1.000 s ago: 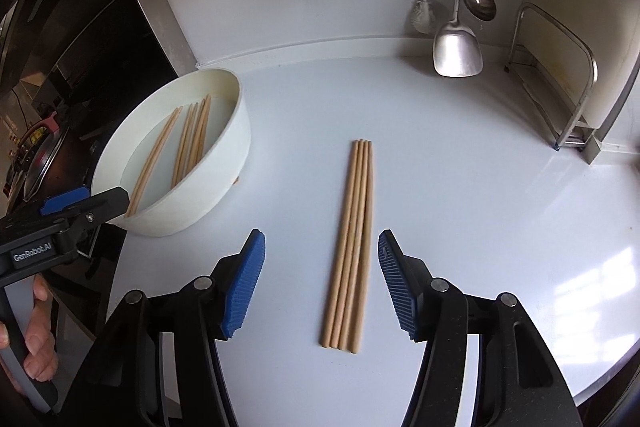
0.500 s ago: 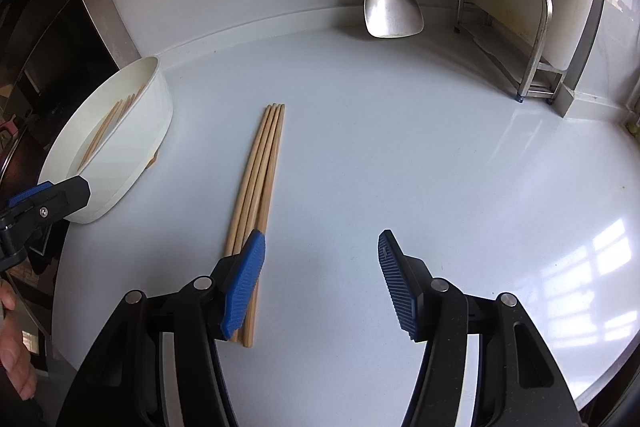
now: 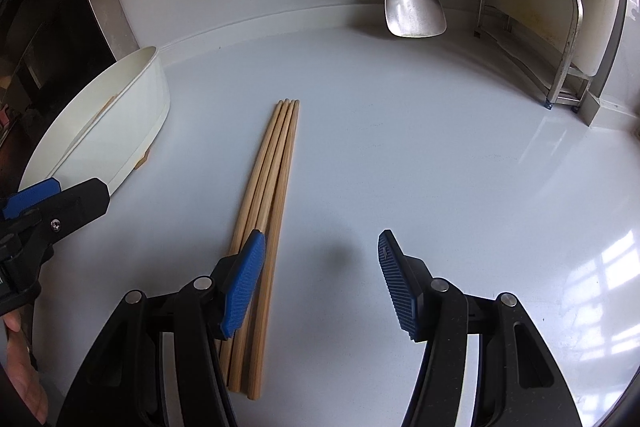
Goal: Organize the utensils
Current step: 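Move both open tools back toward the chopstick bundle, then close the left tool on one chopstick while the right tool grasps another, then carry both held chopsticks over the white basin with both tools, then open the left tool over the basin while the right tool opens too, then move both open tools back to the last two chopsticks on the counter, then close the right tool on one chopstick while the left tool grasps the other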
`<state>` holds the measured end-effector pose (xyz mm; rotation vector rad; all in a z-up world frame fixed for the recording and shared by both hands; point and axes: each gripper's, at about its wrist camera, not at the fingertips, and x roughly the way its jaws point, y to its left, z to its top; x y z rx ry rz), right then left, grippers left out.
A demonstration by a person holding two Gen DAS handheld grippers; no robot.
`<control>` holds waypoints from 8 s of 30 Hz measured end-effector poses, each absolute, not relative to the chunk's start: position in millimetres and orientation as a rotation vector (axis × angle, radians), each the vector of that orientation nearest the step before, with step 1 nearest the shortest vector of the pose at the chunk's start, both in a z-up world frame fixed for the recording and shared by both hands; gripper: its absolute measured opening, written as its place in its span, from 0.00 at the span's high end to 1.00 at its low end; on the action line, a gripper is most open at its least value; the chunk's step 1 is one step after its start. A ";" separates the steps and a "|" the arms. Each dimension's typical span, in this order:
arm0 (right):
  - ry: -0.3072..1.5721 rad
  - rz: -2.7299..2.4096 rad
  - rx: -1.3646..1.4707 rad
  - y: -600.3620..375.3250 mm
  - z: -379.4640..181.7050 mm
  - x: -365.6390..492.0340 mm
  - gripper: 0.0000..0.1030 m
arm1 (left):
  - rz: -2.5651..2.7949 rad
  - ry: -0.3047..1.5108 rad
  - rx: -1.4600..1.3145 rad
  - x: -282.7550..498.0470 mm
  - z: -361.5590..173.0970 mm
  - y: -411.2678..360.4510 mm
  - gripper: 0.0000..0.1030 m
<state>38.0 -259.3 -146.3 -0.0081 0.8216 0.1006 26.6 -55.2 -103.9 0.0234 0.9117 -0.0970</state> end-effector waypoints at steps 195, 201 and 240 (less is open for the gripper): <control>0.907 0.340 -0.073 -47.5 -60.2 64.0 0.51 | 0.042 0.949 -0.141 49.7 -21.5 154.2 0.17; 0.905 0.307 -0.049 -87.5 -57.5 45.5 0.49 | 0.031 0.951 -0.126 33.5 -19.0 121.3 0.14; 0.870 0.044 -0.147 -231.7 -156.1 36.3 0.46 | -0.114 1.012 -0.001 5.8 -79.8 -21.0 0.11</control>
